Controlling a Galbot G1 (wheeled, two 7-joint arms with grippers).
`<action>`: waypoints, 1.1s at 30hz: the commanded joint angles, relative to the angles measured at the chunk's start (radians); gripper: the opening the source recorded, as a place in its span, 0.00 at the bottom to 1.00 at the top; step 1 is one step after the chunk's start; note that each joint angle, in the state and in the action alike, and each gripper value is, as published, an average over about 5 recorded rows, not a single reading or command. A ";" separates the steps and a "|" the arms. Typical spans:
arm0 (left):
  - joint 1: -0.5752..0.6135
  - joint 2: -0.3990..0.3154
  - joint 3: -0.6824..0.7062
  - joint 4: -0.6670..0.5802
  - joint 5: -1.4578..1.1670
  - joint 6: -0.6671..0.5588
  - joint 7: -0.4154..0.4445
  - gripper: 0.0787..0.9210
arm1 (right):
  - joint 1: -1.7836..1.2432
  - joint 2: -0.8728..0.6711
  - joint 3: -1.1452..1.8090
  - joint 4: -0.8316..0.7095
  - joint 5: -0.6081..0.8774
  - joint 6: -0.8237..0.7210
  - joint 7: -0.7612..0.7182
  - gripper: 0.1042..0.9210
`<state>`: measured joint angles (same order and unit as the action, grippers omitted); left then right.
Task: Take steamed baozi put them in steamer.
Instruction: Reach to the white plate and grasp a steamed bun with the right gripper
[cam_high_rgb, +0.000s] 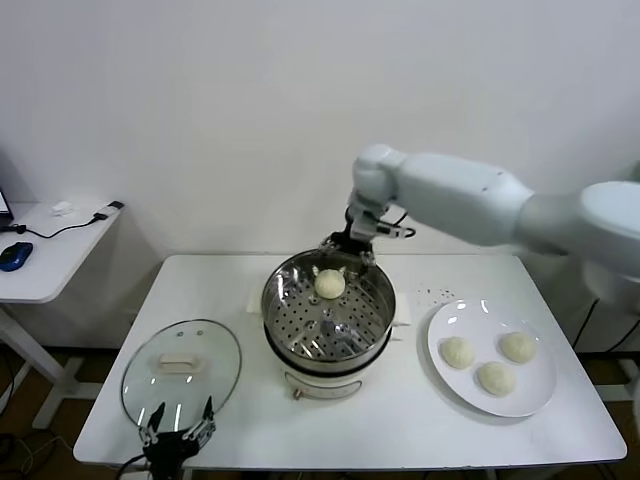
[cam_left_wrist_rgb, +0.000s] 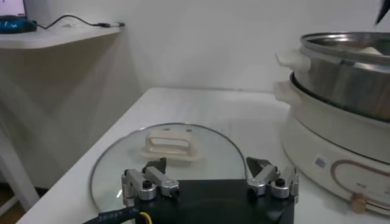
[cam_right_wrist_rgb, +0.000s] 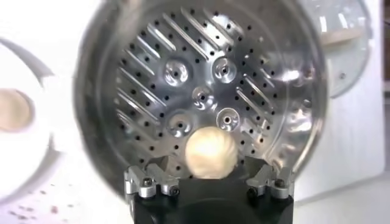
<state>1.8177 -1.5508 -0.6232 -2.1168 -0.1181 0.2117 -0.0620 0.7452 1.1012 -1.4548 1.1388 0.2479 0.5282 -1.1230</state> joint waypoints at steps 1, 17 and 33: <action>-0.008 0.002 0.007 0.001 0.002 0.001 0.000 0.88 | 0.286 -0.379 -0.300 0.185 0.352 -0.303 -0.049 0.88; -0.014 0.002 -0.010 -0.014 -0.005 -0.004 0.000 0.88 | 0.023 -0.656 -0.365 0.373 0.341 -0.775 0.251 0.88; -0.015 -0.013 -0.014 0.018 0.006 -0.012 -0.001 0.88 | -0.372 -0.469 -0.057 0.132 0.221 -0.809 0.289 0.88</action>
<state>1.8055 -1.5613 -0.6380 -2.1110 -0.1146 0.1996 -0.0639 0.5553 0.5899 -1.6267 1.3488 0.4919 -0.2110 -0.8698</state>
